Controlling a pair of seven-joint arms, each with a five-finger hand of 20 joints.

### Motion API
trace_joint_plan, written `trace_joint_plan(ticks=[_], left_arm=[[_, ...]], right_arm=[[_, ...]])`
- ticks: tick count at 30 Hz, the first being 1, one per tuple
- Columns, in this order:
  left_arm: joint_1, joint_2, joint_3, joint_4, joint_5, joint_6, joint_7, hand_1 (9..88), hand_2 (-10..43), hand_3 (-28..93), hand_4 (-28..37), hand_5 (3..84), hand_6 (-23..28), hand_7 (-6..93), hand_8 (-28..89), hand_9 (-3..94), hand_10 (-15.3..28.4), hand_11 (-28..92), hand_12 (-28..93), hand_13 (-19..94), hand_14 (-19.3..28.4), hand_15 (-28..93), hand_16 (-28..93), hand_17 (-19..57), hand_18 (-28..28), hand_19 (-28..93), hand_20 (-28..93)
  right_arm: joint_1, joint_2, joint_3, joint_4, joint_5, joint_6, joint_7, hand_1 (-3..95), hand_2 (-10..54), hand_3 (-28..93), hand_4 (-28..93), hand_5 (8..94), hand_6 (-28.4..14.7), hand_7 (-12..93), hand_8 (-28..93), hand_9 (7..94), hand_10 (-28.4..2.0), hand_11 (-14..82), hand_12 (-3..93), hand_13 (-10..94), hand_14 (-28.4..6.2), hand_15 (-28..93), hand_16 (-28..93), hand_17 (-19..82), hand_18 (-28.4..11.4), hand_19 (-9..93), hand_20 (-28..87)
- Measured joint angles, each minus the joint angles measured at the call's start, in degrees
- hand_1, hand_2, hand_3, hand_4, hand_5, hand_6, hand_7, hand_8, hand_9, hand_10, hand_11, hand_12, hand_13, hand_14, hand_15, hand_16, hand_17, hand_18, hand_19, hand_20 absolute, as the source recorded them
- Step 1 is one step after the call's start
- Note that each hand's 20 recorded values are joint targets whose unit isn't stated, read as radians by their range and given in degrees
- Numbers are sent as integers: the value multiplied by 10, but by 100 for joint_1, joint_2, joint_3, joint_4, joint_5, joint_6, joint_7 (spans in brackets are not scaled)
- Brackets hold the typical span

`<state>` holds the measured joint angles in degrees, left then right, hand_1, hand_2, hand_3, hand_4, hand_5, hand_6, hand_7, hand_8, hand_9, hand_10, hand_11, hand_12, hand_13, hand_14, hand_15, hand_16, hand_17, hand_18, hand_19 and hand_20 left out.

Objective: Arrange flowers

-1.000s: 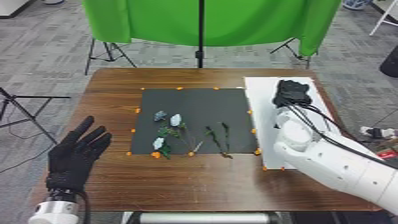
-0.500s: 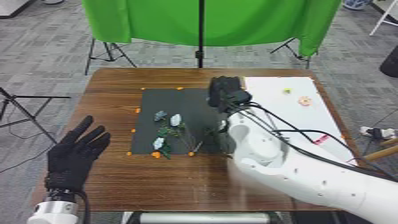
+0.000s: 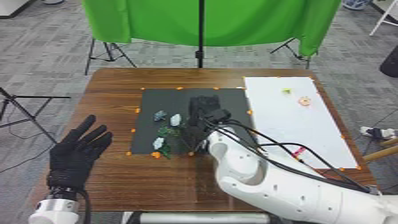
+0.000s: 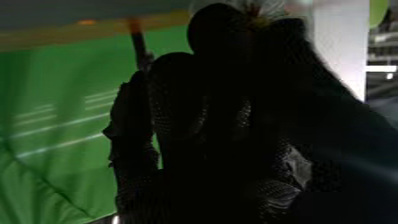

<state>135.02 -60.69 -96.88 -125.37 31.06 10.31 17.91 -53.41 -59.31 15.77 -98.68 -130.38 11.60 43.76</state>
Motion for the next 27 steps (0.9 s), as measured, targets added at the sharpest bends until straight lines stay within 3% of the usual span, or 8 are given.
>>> trace_joint_plan(ticks=[3, 15, 21, 27], left_arm=[[-3, -3, 1, 4, 2, -6, 1, 221, 57, 819, -259, 364, 87, 115, -95, 356, 211, 217, 106, 239, 284, 499, -88, -99, 277, 573, 68], [3, -18, 0, 4, 17, -13, -4, 222, 57, 819, -257, 366, 88, 115, -95, 357, 210, 217, 106, 239, 284, 498, -87, -100, 277, 571, 67], [18, -29, 4, 1, 19, -11, 18, 223, 58, 819, -258, 366, 88, 114, -96, 357, 211, 218, 107, 239, 284, 499, -87, -100, 277, 572, 67], [60, -17, 9, -5, 9, -3, 57, 222, 57, 820, -257, 365, 88, 114, -95, 357, 211, 218, 106, 239, 284, 499, -87, -100, 277, 572, 66]], right_arm=[[-26, 24, -57, -1, -183, -225, 56, 432, -95, 755, -283, 694, 12, 136, -117, 807, -94, 331, 272, 681, -88, 736, 177, 234, -227, 839, 396], [-132, 192, 10, -177, -151, -355, 96, 404, -95, 772, -283, 684, 8, 139, -124, 788, -105, 380, 226, 673, -92, 744, 169, 227, -230, 834, 407], [-104, 410, 197, -408, 225, -156, 204, 386, -95, 792, -283, 673, 2, 135, -123, 768, -122, 380, 190, 663, -100, 731, 163, 227, -232, 832, 407], [-106, 903, 896, -595, 1199, 225, 384, 374, -95, 792, -283, 613, -12, 135, -122, 692, -148, 330, 160, 615, -123, 695, 143, 233, -252, 785, 369]])
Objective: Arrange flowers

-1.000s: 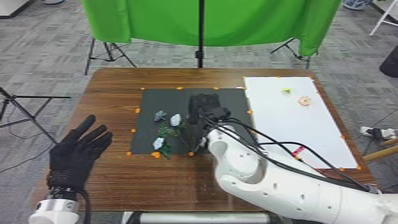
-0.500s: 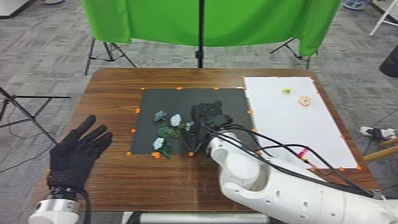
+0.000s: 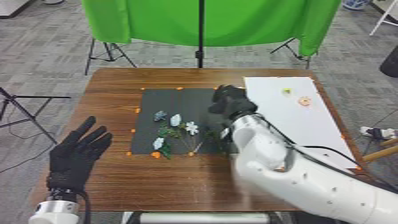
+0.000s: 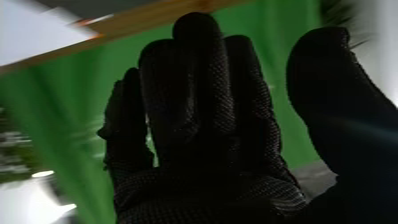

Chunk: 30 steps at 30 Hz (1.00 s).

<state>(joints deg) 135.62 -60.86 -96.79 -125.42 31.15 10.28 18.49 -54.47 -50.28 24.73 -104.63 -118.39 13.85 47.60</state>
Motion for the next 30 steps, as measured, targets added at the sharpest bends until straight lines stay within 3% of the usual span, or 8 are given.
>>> trace_joint_plan(ticks=[4, 14, 19, 23, 30], left_arm=[[29, 8, 1, -3, -1, 4, 11, 221, 56, 820, -258, 365, 88, 114, -95, 357, 211, 217, 106, 239, 284, 499, -87, -100, 276, 572, 66], [43, 47, 74, -3, -10, 3, 121, 219, 57, 820, -265, 365, 87, 114, -95, 356, 210, 217, 107, 239, 284, 498, -87, -100, 276, 571, 67], [29, 127, 129, -2, -36, 4, 207, 218, 57, 820, -264, 365, 87, 114, -95, 357, 210, 217, 107, 239, 284, 498, -87, -100, 276, 571, 67], [32, 202, 147, -2, -72, 15, 277, 218, 57, 820, -262, 365, 87, 114, -95, 357, 211, 215, 106, 239, 284, 497, -87, -100, 276, 571, 67], [42, 224, 147, -3, -103, 35, 304, 219, 57, 819, -260, 365, 87, 114, -95, 356, 211, 216, 106, 238, 284, 497, -86, -100, 276, 571, 68]], right_arm=[[145, 523, 279, 157, 454, 48, 168, 370, -95, 793, -283, 596, -14, 138, -124, 648, -155, 302, 149, 598, -128, 688, 133, 233, -252, 777, 353], [653, 1409, 385, 1240, 781, -21, 779, 365, -95, 807, -283, 556, -9, 149, -130, 574, -170, 246, 139, 543, -137, 679, 102, 201, -258, 750, 309], [843, 1433, 241, 1672, 695, -141, 961, 361, -95, 808, -283, 545, -2, 152, -132, 549, -168, 229, 137, 528, -137, 679, 94, 191, -261, 748, 298], [687, 1367, 517, 1841, 747, -589, 900, 351, -95, 806, -283, 539, 10, 157, -135, 547, -166, 221, 137, 524, -135, 676, 90, 185, -263, 744, 293], [329, 853, 802, 2540, 498, -899, 810, 354, -95, 803, -283, 521, 31, 157, -140, 551, -164, 211, 135, 534, -127, 668, 87, 184, -265, 741, 291]])
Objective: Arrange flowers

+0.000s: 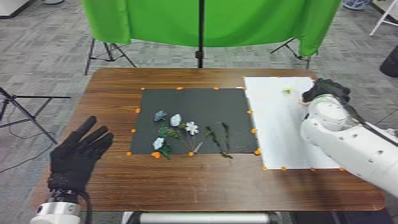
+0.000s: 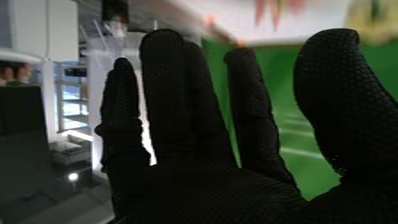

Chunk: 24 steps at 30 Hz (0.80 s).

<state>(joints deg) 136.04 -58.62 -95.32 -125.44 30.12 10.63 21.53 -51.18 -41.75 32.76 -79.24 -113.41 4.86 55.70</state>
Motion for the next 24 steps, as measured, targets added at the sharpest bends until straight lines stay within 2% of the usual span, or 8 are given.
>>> trace_joint_plan(ticks=[5, 8, 10, 12, 14, 18, 24], left_arm=[[-42, -35, -25, 0, 28, -9, -152, 220, 56, 819, -260, 365, 88, 114, -95, 356, 211, 216, 106, 238, 284, 497, -86, -100, 276, 571, 67], [-54, -96, -70, 0, 54, -14, -245, 219, 56, 819, -260, 366, 88, 114, -94, 356, 211, 216, 106, 238, 284, 497, -86, -100, 276, 571, 67], [-57, -125, -81, 2, 65, -16, -275, 219, 56, 819, -260, 366, 88, 113, -94, 356, 211, 216, 106, 238, 284, 496, -86, -100, 276, 571, 67], [-60, -141, -84, 3, 74, -23, -300, 218, 57, 818, -260, 367, 89, 113, -94, 356, 211, 216, 106, 238, 284, 496, -86, -100, 276, 571, 67], [-64, -159, -85, 4, 84, -29, -314, 219, 57, 817, -261, 368, 90, 111, -94, 356, 211, 216, 106, 238, 284, 497, -86, -100, 277, 571, 67], [-64, -201, -96, 4, 101, -41, -343, 218, 57, 818, -261, 369, 90, 111, -93, 356, 212, 216, 107, 238, 284, 496, -86, -100, 277, 572, 67], [-37, -215, -123, 1, 102, -43, -340, 218, 57, 817, -261, 370, 90, 110, -92, 357, 212, 215, 106, 237, 284, 495, -85, -101, 277, 572, 66]], right_arm=[[-120, -251, -37, 106, -68, -119, 18, 363, -95, 793, -283, 537, 46, 159, -145, 573, -155, 206, 134, 547, -123, 659, 86, 183, -269, 735, 287], [-69, -291, -107, 111, -228, -199, 16, 401, -95, 774, -283, 641, 52, 150, -134, 661, -123, 219, 142, 611, -100, 638, 111, 201, -258, 737, 290], [-10, -306, -170, 130, -350, -288, 6, 473, -95, 686, -283, 756, 47, 139, -58, 755, -92, 196, 189, 659, -79, 624, 139, 223, -242, 747, 298], [47, -314, -236, 147, -513, -358, 4, 524, -95, 644, -283, 845, 51, 142, -17, 849, -73, 154, 255, 711, -55, 613, 186, 244, -225, 762, 311], [79, -314, -320, 158, -705, -356, 4, 548, -95, 627, -283, 873, 54, 138, -6, 898, -64, 145, 289, 734, -47, 631, 188, 259, -214, 781, 322], [21, -302, -433, 154, -1020, -235, -5, 554, -95, 631, -283, 883, 52, 140, -1, 916, -63, 153, 299, 748, -41, 644, 189, 265, -209, 793, 327], [-276, -108, -382, -170, -1055, 464, -63, 545, -95, 666, -283, 894, 41, 140, 6, 927, -69, 168, 304, 755, -47, 663, 191, 269, -202, 820, 336]])
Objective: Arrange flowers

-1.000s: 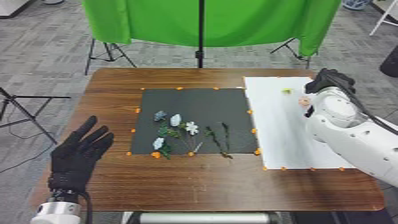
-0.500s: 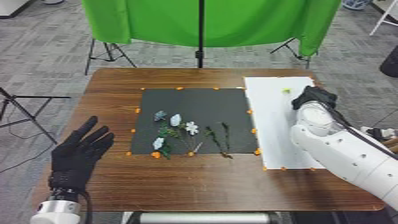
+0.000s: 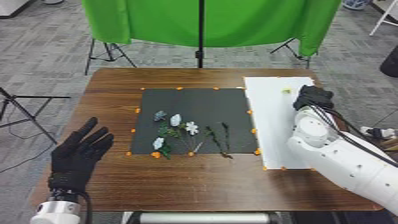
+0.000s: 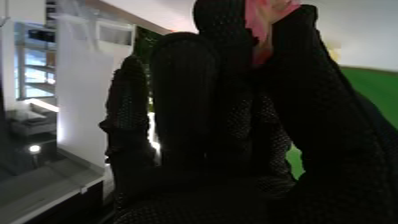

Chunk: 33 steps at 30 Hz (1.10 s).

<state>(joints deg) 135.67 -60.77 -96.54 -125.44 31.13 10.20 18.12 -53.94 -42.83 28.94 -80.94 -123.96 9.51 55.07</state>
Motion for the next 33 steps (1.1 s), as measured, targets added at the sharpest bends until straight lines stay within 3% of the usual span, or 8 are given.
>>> trace_joint_plan(ticks=[5, 8, 14, 22, 33], left_arm=[[63, -68, -91, -25, 18, 0, -27, 218, 57, 817, -261, 370, 90, 111, -92, 357, 212, 215, 106, 236, 284, 495, -85, -101, 277, 572, 66], [106, -109, -103, -34, 35, 0, -40, 218, 57, 817, -261, 370, 90, 111, -93, 357, 212, 215, 107, 237, 284, 496, -85, -101, 277, 572, 66], [128, -102, -51, -34, 31, 0, -5, 221, 59, 814, -262, 370, 90, 110, -92, 357, 212, 215, 107, 237, 284, 498, -85, -101, 277, 573, 65], [128, -65, -31, -33, 30, -1, -28, 220, 59, 815, -260, 371, 92, 108, -92, 357, 211, 216, 107, 236, 284, 498, -87, -101, 277, 574, 65], [127, -76, -68, -32, 44, -3, -136, 221, 57, 818, -260, 369, 90, 110, -92, 357, 212, 215, 106, 237, 284, 498, -86, -100, 277, 574, 65]], right_arm=[[-197, 178, -5, -582, -30, 730, -309, 541, -95, 679, -283, 896, 36, 138, 9, 928, -74, 175, 304, 754, -51, 669, 191, 269, -203, 833, 343], [-190, 145, -58, -934, -25, 868, -630, 534, -95, 689, -283, 896, 35, 138, 11, 927, -76, 182, 304, 754, -51, 671, 189, 267, -203, 835, 344], [-163, -344, -160, -1443, -8, 850, -1032, 523, -95, 701, -283, 894, 35, 137, 13, 919, -79, 230, 300, 751, -57, 685, 190, 264, -207, 839, 348], [-222, -1289, -294, -1466, -21, 563, -1077, 517, -95, 703, -283, 890, 35, 138, 13, 909, -80, 290, 279, 745, -61, 709, 196, 254, -213, 846, 364], [-512, -1268, -336, -1849, -87, 88, -1100, 502, -95, 702, -283, 854, 35, 128, -5, 887, -89, 404, 236, 723, -73, 779, 222, 241, -223, 844, 397]])
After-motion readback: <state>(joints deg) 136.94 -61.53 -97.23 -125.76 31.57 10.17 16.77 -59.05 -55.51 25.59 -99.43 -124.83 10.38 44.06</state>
